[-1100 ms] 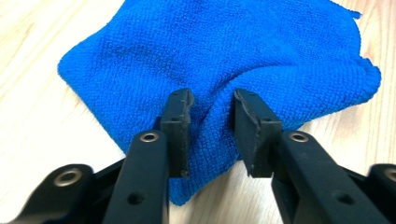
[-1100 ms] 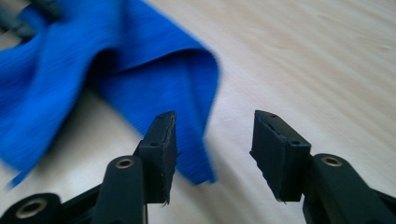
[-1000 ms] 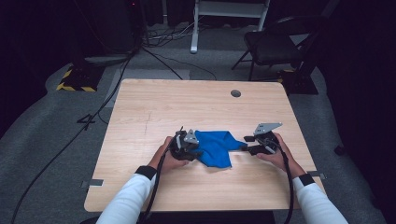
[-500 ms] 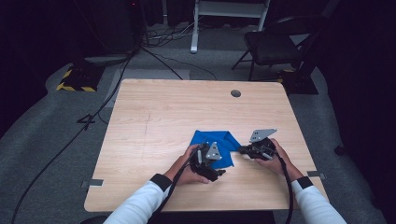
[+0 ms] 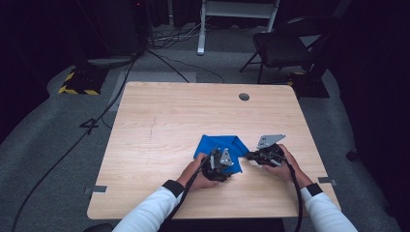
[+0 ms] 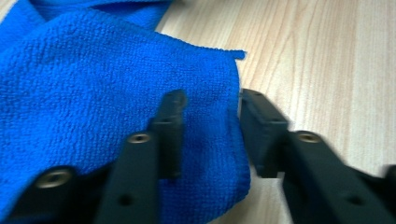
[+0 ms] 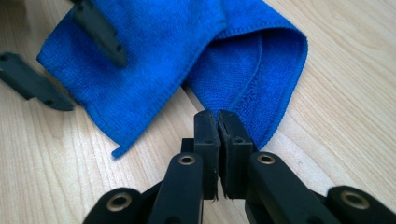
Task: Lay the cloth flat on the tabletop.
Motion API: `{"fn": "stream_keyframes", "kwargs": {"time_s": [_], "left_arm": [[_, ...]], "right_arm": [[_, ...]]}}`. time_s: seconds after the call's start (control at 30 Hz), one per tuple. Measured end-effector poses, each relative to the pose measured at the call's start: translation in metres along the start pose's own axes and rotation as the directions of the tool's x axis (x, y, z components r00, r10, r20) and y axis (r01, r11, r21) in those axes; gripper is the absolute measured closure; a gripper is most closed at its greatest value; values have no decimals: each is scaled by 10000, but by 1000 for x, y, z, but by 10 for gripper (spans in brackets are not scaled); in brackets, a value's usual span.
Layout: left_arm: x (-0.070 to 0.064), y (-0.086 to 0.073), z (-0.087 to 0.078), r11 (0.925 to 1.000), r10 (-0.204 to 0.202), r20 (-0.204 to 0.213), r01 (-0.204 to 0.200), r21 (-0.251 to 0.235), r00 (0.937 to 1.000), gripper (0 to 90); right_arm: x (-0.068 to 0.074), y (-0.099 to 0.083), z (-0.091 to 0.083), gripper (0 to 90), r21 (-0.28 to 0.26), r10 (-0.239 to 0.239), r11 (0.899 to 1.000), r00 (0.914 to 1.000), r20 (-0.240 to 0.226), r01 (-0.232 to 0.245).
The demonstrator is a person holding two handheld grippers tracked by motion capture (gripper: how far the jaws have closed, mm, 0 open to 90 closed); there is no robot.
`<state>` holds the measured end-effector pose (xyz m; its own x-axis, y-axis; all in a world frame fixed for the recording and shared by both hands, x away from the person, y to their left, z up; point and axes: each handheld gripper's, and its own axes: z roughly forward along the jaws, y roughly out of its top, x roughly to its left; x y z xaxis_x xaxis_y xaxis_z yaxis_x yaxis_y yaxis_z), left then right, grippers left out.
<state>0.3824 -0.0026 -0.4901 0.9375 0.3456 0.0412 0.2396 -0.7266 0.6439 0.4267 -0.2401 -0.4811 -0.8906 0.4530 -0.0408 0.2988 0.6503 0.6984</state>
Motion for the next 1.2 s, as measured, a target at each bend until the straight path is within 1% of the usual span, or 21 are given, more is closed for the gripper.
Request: {"fn": "stream_keyframes", "kwargs": {"time_s": [0.17, 0.27, 0.33, 0.37, 0.43, 0.5, 0.53, 0.57, 0.6, 0.67, 0.7, 0.77, 0.8, 0.83, 0.9, 0.97, 1.03, 1.1, 1.13, 1.17, 1.2], "left_arm": [[4, -1, -8, 9990, 246, -81, -249, -359, 9997, 856], [18, -1, -35, 9918, -89, -322, 47, -1274, 9994, 870], [28, -2, -52, 9859, -299, -552, 204, -1659, 9980, 871], [28, -2, -52, 9859, -299, -552, 204, -1659, 9980, 871], [37, -4, -68, 9767, -623, -757, 452, -2097, 9952, 871], [47, -5, -89, 9615, -1000, -1161, 659, -2669, 9882, 871], [47, -5, -89, 9615, -1000, -1161, 659, -2669, 9882, 871], [50, -6, -96, 9562, -1102, -1254, 707, -2840, 9860, 871], [56, -7, -106, 9473, -1296, -1453, 791, -3105, 9809, 871], [60, -9, -115, 9392, -1453, -1676, 827, -3332, 9751, 871], [60, -9, -115, 9392, -1453, -1676, 827, -3332, 9751, 871], [65, -13, -128, 9253, -1711, -1932, 901, -3685, 9661, 872], [65, -13, -128, 9253, -1711, -1932, 901, -3685, 9661, 872], [68, -16, -136, 9200, -1819, -2166, 882, -3819, 9592, 872], [70, -18, -141, 9159, -1913, -2230, 922, -3906, 9559, 873], [74, -23, -150, 9050, -2123, -2318, 1015, -4132, 9493, 873], [78, -27, -160, 8967, -2309, -2486, 1066, -4296, 9407, 874], [83, -35, -172, 8822, -2630, -2621, 1215, -4549, 9285, 874], [83, -35, -172, 8822, -2630, -2621, 1215, -4549, 9285, 874], [85, -37, -175, 8809, -2714, -2722, 1243, -4567, 9232, 874], [88, -43, -182, 8724, -2924, -2802, 1350, -4698, 9143, 875]], "right_arm": [[-1, 2, -6, 895, -216, -76, 9997, 9995, 312, 82], [-3, 5, -14, 897, -452, -54, 9989, 9983, 582, 80], [-5, 8, -21, 897, -696, 1, 9976, 9972, 754, 52], [-7, 9, -24, 897, -818, 20, 9966, 9962, 874, 51], [-8, 11, -28, 898, -920, 39, 9957, 9952, 974, 51], [-11, 17, -39, 898, -1213, 39, 9925, 9914, 1310, 121], [-11, 19, -42, 898, -1278, 27, 9917, 9901, 1401, 154], [-11, 19, -42, 898, -1278, 27, 9917, 9901, 1401, 154], [-13, 24, -48, 898, -1466, 55, 9890, 9872, 1591, 182], [-15, 28, -54, 898, -1643, 91, 9862, 9844, 1757, 202], [-15, 28, -54, 898, -1643, 91, 9862, 9844, 1757, 202], [-18, 32, -63, 898, -1858, 201, 9824, 9783, 2061, 189], [-18, 32, -63, 898, -1858, 201, 9824, 9783, 2061, 189], [-21, 34, -69, 899, -1932, 289, 9810, 9732, 2282, 162], [-22, 35, -72, 899, -1946, 285, 9807, 9703, 2402, 194], [-25, 36, -78, 899, -2041, 359, 9788, 9662, 2553, 175], [-29, 38, -88, 899, -2230, 546, 9748, 9585, 2800, 96], [-32, 38, -95, 900, -2351, 683, 9720, 9538, 2926, 25], [-32, 38, -95, 900, -2351, 683, 9720, 9538, 2926, 25], [-33, 38, -98, 900, -2418, 761, 9703, 9513, 2987, -17], [-36, 38, -103, 900, -2576, 907, 9662, 9465, 3098, -83]]}}
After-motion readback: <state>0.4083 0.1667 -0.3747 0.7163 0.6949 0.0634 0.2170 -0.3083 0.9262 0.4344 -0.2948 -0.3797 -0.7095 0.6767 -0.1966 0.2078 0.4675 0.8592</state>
